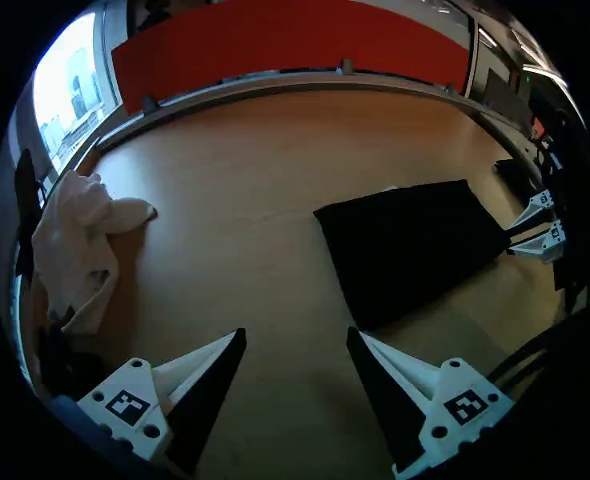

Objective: Fold towel

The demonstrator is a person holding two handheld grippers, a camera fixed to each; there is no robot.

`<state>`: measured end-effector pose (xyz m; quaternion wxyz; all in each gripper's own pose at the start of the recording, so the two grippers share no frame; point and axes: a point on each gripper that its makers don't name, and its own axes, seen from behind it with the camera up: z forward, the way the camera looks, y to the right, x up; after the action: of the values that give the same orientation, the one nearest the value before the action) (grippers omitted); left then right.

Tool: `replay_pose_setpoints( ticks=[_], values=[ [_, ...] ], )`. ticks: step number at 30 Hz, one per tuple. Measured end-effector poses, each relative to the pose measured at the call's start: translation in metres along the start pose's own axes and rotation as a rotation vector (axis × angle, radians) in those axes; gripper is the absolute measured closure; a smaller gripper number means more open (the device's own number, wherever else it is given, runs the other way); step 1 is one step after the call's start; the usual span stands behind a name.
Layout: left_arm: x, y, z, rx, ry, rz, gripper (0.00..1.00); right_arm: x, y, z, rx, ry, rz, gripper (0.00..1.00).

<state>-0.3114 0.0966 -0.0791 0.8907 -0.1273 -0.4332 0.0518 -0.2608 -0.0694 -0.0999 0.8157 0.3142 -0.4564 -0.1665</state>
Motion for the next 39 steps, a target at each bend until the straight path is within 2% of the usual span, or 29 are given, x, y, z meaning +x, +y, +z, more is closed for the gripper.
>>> replay_pose_setpoints(
  ticks=[4, 6, 9, 17, 23, 39],
  values=[
    [0.000, -0.002, -0.001, 0.003, 0.002, -0.001, 0.07, -0.001, 0.001, 0.000, 0.004, -0.001, -0.002, 0.77],
    [-0.001, -0.003, -0.002, 0.004, 0.002, -0.001, 0.07, -0.001, 0.001, 0.000, 0.003, 0.000, -0.005, 0.86],
    [-0.002, -0.003, -0.003, 0.005, 0.002, 0.000, 0.07, 0.001, 0.002, 0.000, -0.005, 0.004, -0.008, 0.93],
    [0.000, -0.002, -0.003, 0.000, 0.007, 0.001, 0.07, 0.010, 0.002, -0.005, -0.011, 0.027, 0.002, 0.94],
    [0.002, -0.002, -0.005, 0.002, 0.011, 0.005, 0.07, 0.024, 0.003, -0.016, -0.017, 0.062, 0.009, 0.94],
    [0.003, 0.000, -0.008, 0.006, 0.017, -0.001, 0.07, 0.066, 0.027, -0.071, -0.120, 0.137, -0.040, 0.94]
  ],
)
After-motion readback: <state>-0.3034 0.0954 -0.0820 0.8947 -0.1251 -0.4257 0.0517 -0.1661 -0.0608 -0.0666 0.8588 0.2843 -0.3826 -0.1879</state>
